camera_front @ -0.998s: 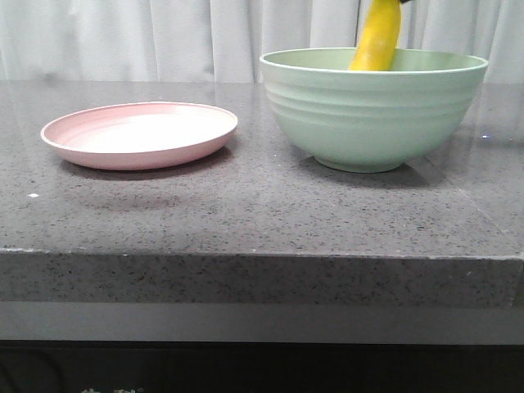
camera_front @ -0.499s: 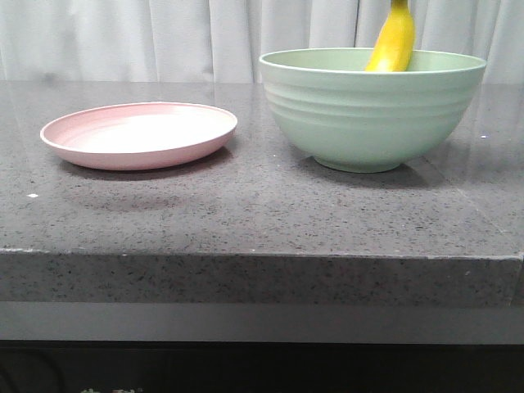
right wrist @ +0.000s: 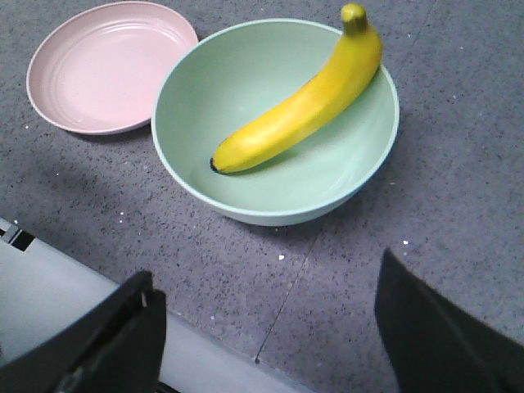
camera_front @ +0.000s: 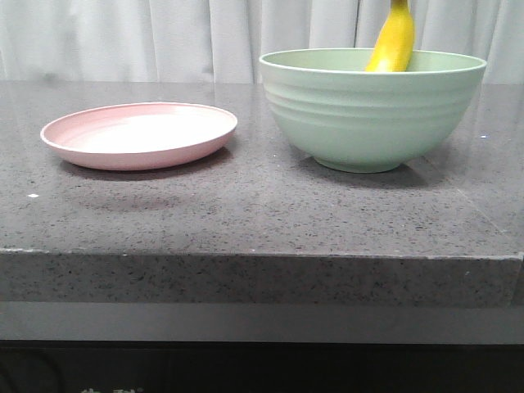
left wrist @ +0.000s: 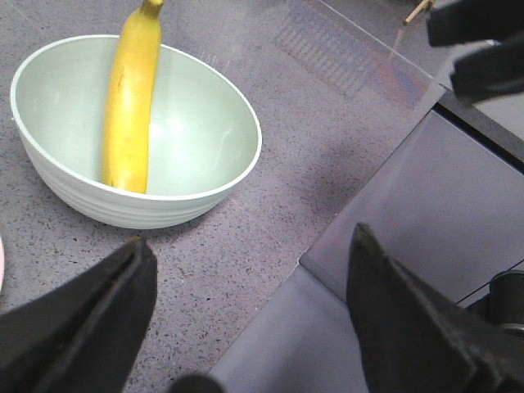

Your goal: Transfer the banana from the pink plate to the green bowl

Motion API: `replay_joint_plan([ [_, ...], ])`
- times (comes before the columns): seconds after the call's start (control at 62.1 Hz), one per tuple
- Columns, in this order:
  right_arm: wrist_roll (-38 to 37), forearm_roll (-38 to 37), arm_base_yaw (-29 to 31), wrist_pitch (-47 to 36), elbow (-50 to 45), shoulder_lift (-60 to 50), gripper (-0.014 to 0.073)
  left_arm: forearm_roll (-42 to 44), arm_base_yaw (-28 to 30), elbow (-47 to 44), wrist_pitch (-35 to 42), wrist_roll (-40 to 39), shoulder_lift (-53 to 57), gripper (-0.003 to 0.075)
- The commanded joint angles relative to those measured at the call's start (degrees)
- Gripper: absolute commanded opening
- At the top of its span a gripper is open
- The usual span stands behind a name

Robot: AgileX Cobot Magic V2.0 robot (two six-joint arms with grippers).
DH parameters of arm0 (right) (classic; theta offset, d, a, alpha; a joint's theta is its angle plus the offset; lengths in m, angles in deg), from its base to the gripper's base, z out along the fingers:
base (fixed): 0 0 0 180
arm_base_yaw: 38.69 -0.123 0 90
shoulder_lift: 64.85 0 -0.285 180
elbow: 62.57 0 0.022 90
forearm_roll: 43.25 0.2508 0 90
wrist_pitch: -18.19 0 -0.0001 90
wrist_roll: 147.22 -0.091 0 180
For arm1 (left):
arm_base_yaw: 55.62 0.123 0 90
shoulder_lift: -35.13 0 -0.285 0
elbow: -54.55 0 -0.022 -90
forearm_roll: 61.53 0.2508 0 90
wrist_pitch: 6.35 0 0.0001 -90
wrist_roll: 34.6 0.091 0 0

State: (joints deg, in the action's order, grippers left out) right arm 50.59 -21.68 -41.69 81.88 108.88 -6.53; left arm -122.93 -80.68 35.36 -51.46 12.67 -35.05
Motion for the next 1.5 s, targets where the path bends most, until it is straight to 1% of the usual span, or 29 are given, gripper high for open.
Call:
replay_joint_plan([
  [0.0, -0.07, 0.77, 0.39, -3.75, -1.88, -3.46, 0.0548, -2.87, -0.24, 1.99, 1.31, -0.35, 1.17, 0.0482],
  [0.257, -0.46, 0.77, 0.39, -3.03, -10.42, -13.05, 0.0548, -2.87, -0.24, 1.99, 1.31, -0.35, 1.17, 0.0482],
  [0.451, -0.46, 2.17, 0.39, -3.09, -13.92, -18.07, 0.0548, -2.87, -0.24, 1.99, 1.31, -0.35, 1.17, 0.0482],
  [0.901, -0.46, 2.31, 0.39, -3.06, -14.92, -18.54, 0.0548, -2.87, -0.24, 1.99, 1.45, -0.35, 1.17, 0.0482],
  [0.933, -0.46, 2.31, 0.39, -3.06, -14.92, -18.54, 0.0548, -2.87, -0.24, 1.99, 1.45, -0.35, 1.17, 0.0476],
  [0.998, -0.46, 2.31, 0.39, -3.05, -14.92, -18.54, 0.0533, -2.87, -0.24, 1.99, 1.45, -0.35, 1.17, 0.0428],
  [1.078, -0.46, 2.36, 0.39, -3.05, -14.92, -18.54, 0.0450, -2.87, -0.24, 1.99, 1.45, -0.35, 1.17, 0.0320],
  [1.127, -0.46, 2.36, 0.39, -3.05, -14.92, -18.54, 0.0379, -2.87, -0.24, 1.99, 1.45, -0.35, 1.17, 0.0246],
  [1.239, -0.46, 2.93, 0.39, -3.05, -14.92, -18.54, 0.0169, -2.87, -0.24, 1.99, 1.45, -0.35, 1.17, 0.0079],
  [1.304, -0.46, 2.93, 0.39, -3.05, -14.92, -18.54, 0.0070, -2.87, -0.24, 1.99, 1.45, -0.35, 1.17, -0.0011],
  [1.416, -0.46, 2.93, 0.39, -3.05, -14.92, -18.54, -0.0073, -2.87, -0.24, 1.99, 1.45, -0.35, 1.17, -0.0018],
  [1.481, -0.46, 2.93, 0.39, -3.05, -14.92, -18.54, -0.0066, -2.87, -0.24, 1.99, 1.45, -0.35, 1.17, -0.0018],
])
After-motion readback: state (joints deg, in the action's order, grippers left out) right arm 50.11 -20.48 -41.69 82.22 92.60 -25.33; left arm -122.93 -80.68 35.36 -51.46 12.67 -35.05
